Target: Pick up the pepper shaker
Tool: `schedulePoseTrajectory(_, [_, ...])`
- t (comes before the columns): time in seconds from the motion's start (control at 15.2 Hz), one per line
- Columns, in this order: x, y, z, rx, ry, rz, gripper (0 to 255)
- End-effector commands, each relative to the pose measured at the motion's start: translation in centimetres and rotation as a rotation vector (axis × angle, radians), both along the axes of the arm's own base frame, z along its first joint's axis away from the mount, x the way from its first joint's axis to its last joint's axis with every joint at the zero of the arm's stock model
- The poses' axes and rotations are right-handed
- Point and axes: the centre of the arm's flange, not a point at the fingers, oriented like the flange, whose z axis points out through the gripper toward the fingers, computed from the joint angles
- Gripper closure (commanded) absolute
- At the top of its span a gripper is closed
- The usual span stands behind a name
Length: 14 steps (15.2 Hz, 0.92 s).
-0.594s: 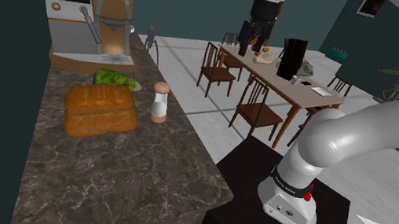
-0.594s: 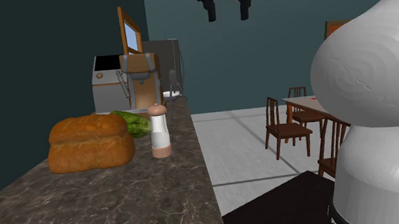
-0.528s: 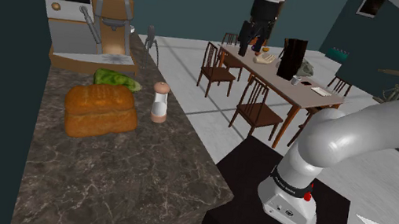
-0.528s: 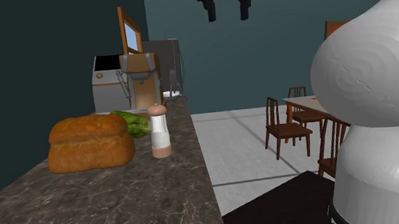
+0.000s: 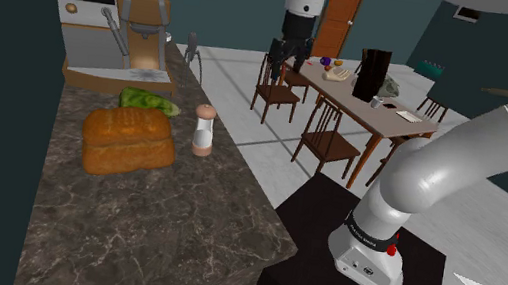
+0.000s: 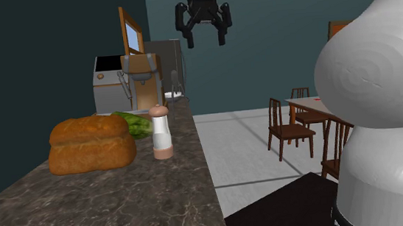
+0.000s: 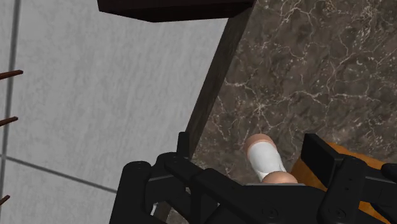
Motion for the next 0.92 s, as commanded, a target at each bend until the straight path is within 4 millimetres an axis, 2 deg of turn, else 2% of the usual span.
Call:
schedulePoseTrajectory(0.0, [2.2, 1.0, -1.4, 0.005, 0.007, -0.006, 0])
schedulePoseTrajectory(0.86, [16.0, 6.2, -11.0, 0.034, 0.054, -0.041, 0])
